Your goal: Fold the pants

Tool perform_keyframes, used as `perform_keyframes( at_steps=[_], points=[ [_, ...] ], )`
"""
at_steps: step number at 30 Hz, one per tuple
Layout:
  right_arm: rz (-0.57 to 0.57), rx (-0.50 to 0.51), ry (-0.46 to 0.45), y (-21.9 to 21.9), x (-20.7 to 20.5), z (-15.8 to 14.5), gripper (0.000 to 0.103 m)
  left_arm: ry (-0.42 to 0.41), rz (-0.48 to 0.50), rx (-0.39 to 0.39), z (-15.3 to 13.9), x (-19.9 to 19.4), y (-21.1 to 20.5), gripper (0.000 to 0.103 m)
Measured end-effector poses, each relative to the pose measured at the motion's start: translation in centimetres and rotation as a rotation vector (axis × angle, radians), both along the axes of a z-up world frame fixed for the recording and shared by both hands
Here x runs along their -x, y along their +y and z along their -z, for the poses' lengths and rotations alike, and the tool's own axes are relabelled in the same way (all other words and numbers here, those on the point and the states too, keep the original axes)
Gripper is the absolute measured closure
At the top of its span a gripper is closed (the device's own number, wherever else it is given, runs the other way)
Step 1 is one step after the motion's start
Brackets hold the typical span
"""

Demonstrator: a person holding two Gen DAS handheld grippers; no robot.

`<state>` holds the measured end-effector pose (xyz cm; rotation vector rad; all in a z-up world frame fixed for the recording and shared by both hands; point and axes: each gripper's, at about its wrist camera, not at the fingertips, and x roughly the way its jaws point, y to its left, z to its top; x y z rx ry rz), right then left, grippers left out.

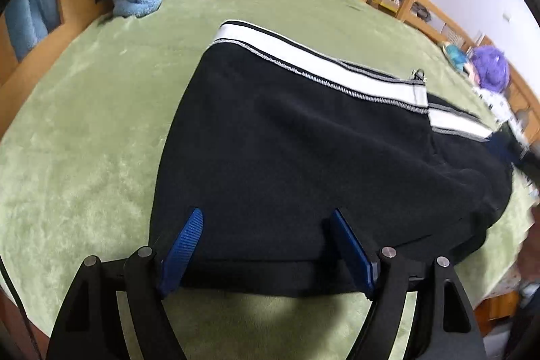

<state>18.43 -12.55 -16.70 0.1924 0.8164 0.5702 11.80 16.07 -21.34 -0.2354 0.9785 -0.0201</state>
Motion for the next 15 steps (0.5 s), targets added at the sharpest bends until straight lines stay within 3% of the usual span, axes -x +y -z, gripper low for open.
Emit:
perform_keyframes(
  at_steps=[2, 4, 6, 9, 11, 13, 15],
  points=[
    [-0.060, 0.031, 0.027, 2.6, 0.6, 1.7, 0.058, -0.005, -0.020, 0.050, -0.3, 0.0, 1.1, 0.026],
    [-0.109, 0.118, 0.111, 4.7, 1.1, 4.5, 0.084, -0.009, -0.032, 0.081, -0.2, 0.0, 1.8, 0.026],
    [-0.122, 0.161, 0.107, 5.0, 2.5, 5.7, 0.088, -0.012, -0.046, 0.104, -0.3, -0.1, 2.2, 0.026],
    [-0.153, 0.192, 0.049, 5.0, 4.8, 5.0, 0.092, -0.024, -0.057, 0.128, -0.5, -0.6, 2.5, 0.026],
    [-0.155, 0.138, 0.013, 4.0, 5.4, 3.3, 0.092, -0.042, -0.055, 0.142, -0.7, -0.8, 2.5, 0.026],
    [-0.180, 0.092, 0.054, 3.3, 5.2, 2.9, 0.092, -0.052, -0.047, 0.155, -0.5, -1.3, 2.4, 0.026],
    [-0.213, 0.165, 0.103, 4.1, 5.0, 4.2, 0.091, -0.015, -0.045, 0.149, 0.6, -2.1, 2.1, 0.024]
  ],
)
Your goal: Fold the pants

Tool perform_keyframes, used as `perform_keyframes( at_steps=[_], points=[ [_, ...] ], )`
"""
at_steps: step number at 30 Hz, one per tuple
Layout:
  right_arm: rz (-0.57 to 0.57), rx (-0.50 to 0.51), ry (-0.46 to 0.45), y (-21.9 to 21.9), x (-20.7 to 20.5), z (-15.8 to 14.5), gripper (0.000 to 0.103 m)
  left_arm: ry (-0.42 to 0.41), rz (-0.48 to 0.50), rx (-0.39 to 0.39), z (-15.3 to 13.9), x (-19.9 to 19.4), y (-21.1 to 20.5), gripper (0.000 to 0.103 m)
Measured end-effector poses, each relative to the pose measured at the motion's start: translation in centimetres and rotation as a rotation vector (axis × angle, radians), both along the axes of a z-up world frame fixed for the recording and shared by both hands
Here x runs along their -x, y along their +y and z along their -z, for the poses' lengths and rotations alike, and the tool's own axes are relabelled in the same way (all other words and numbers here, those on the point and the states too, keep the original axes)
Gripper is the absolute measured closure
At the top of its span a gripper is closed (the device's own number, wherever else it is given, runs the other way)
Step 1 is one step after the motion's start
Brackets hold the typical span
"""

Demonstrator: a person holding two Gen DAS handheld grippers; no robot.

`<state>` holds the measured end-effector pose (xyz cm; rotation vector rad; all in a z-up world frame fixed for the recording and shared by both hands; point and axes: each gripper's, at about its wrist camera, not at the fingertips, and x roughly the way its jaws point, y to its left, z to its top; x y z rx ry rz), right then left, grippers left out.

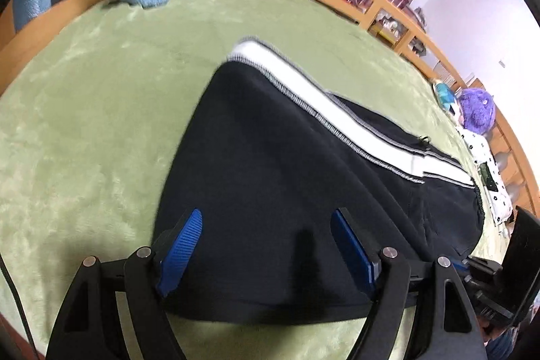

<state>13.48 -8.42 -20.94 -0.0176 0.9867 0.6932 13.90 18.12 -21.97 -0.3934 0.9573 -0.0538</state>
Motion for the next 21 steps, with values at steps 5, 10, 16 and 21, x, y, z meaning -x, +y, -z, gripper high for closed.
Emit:
perform_keyframes(
  at_steps=[5, 10, 16, 21],
  points=[
    [-0.101, 0.029, -0.039, -0.1, -0.5, -1.0, 0.083, 0.032, 0.032, -0.137, 0.5, -0.3, -2.1, 0.024],
    [0.027, -0.021, -0.140, -0.9, -5.9, -3.9, 0.045, 0.029, 0.020, -0.101, 0.1, 0.1, -1.7, 0.024],
    [0.239, 0.000, 0.088, 0.1, -15.6, 2.1, 0.053, 0.028, -0.058, -0.146, -1.2, 0.8, -0.5, 0.024],
    [0.212, -0.232, 0.045, -1.7, -16.6, -0.5, 0.085, 0.046, -0.140, -0.178, -1.6, 2.4, 1.5, 0.024]
  ],
)
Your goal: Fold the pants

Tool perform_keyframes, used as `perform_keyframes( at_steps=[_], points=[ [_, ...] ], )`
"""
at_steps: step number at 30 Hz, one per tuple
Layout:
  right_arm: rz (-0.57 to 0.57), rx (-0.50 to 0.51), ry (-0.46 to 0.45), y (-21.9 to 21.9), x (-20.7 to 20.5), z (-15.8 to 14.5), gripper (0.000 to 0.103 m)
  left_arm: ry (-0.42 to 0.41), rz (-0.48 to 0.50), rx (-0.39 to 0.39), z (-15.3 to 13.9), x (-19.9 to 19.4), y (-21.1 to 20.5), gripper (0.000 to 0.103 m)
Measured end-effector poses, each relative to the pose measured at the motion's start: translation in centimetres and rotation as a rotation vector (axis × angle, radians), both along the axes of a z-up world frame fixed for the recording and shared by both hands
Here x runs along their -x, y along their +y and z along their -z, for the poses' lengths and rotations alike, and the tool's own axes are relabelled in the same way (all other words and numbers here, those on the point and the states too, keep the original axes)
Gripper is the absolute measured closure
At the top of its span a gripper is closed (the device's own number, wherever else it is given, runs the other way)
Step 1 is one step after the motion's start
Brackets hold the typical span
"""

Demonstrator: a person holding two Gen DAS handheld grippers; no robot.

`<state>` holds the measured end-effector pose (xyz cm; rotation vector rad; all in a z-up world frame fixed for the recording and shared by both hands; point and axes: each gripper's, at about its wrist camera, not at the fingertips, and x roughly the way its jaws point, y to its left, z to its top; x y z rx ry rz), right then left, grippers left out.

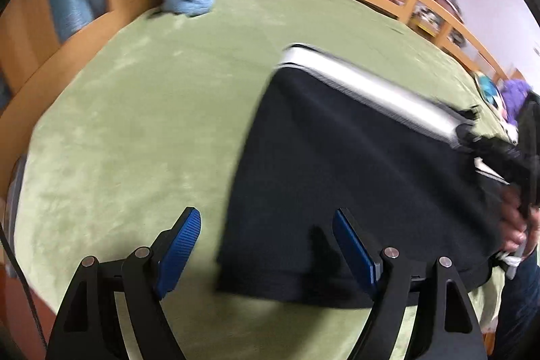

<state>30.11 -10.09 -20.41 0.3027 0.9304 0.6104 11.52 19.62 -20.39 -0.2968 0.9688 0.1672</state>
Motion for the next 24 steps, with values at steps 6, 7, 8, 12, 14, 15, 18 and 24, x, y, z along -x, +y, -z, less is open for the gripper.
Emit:
perform_keyframes(
  at_steps=[6, 7, 8, 12, 14, 15, 18, 24],
  points=[
    [0.005, 0.167, 0.141, 1.5, -1.9, 3.9, 0.076, 0.026, -0.096, 0.112, 1.7, 1.6, 2.4, 0.024],
    [0.010, 0.148, 0.126, 1.1, -1.6, 3.5, 0.075, 0.021, -0.105, 0.163, 2.1, 1.8, 2.8, 0.024],
    [0.015, 0.129, 0.121, 0.6, -1.2, 2.8, 0.071, 0.005, -0.104, 0.212, 2.3, 2.1, 3.1, 0.024],
    [0.063, 0.049, 0.071, -1.5, 2.1, -0.2, 0.064, -0.031, -0.092, 0.338, 3.7, 1.8, 3.8, 0.024],
    [0.005, 0.026, 0.016, -1.1, 5.0, -1.6, 0.061, -0.023, -0.111, 0.382, 4.9, 1.2, 3.9, 0.024],
    [-0.021, 0.031, 0.000, -0.9, 6.2, -1.7, 0.060, -0.033, -0.117, 0.384, 5.0, 1.2, 3.9, 0.024],
    [-0.100, 0.075, -0.023, 0.7, 10.2, -0.7, 0.059, -0.060, -0.105, 0.390, 5.1, 0.8, 3.4, 0.024],
    [-0.036, 0.217, -0.014, 1.8, 14.5, 3.2, 0.055, -0.053, -0.056, 0.407, 5.6, -0.8, 2.2, 0.025]
  ],
)
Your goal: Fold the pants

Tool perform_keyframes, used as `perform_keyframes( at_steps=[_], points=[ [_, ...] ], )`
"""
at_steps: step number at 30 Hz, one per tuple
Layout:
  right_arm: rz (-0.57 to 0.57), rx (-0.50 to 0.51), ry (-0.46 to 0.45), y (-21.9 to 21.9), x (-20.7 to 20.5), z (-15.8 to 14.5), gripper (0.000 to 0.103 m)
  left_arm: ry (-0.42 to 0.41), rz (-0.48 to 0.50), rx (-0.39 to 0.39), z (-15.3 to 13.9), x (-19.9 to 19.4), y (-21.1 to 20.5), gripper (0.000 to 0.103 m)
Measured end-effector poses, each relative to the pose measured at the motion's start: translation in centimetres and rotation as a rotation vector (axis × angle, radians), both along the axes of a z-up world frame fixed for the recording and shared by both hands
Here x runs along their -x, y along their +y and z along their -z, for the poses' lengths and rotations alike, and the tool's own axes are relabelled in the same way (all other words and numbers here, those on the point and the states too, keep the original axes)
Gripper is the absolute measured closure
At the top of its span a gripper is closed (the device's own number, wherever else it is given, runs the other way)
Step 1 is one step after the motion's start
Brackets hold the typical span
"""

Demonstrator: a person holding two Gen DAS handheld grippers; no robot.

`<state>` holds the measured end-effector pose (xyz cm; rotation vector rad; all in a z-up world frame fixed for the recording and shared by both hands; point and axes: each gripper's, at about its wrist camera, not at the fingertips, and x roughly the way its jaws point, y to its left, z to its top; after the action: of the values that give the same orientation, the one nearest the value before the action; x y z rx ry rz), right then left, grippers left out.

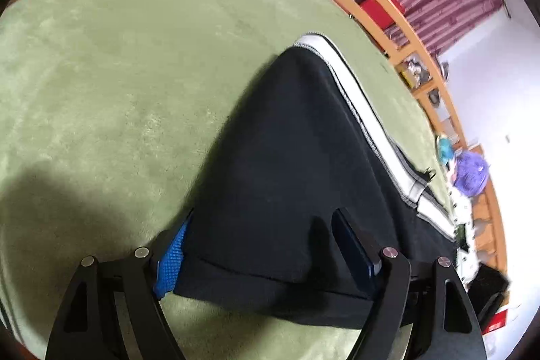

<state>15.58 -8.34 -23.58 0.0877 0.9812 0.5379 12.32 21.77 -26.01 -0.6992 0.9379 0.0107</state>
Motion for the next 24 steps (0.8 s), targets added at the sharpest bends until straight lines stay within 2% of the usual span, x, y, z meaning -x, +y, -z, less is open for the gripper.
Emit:
perform_keyframes(
  at_steps=[2, 4, 6, 8, 10, 12, 15, 18, 21, 24],
  points=[
    [0.025, -0.035, 0.028, -0.3, -0.3, -0.6, 0.055, 0.004, -0.009, -0.001, 0.1, -0.1, 0.2, 0.026],
    [0.056, -0.099, 0.061, -1.2, -0.6, -1.2, 0.055, 0.008, -0.026, -0.019, -0.5, 0.0, 0.1, 0.039],
    [0.070, -0.110, 0.070, -2.1, -0.6, -1.7, 0.055, 0.007, -0.041, -0.047, -1.0, 0.4, 0.1, 0.066],
    [0.075, -0.103, 0.045, -2.4, -0.2, -2.4, 0.055, -0.035, -0.021, -0.037, -2.1, 1.1, 0.3, 0.079],
    [0.084, -0.094, 0.011, -3.3, 0.4, -3.1, 0.055, -0.072, -0.015, -0.058, -3.9, 1.6, -0.1, 0.082],
    [0.109, -0.055, -0.030, -5.1, 1.3, -4.0, 0.056, -0.102, -0.003, -0.116, -5.9, 1.7, -0.9, 0.084],
    [0.147, -0.015, -0.069, -8.2, 2.3, -5.0, 0.059, -0.181, 0.040, -0.197, -10.1, 1.5, -3.6, 0.085],
    [0.202, -0.025, -0.090, -11.4, 2.7, -5.6, 0.059, -0.256, 0.100, -0.245, -14.0, 0.6, -6.7, 0.085],
    [0.281, -0.013, -0.107, -15.7, 3.4, -6.0, 0.059, -0.337, 0.180, -0.271, -18.2, -0.1, -11.2, 0.086],
    [0.356, -0.010, -0.115, -19.2, 3.8, -6.1, 0.059, -0.408, 0.269, -0.306, -21.8, -1.0, -17.6, 0.086]
  ],
)
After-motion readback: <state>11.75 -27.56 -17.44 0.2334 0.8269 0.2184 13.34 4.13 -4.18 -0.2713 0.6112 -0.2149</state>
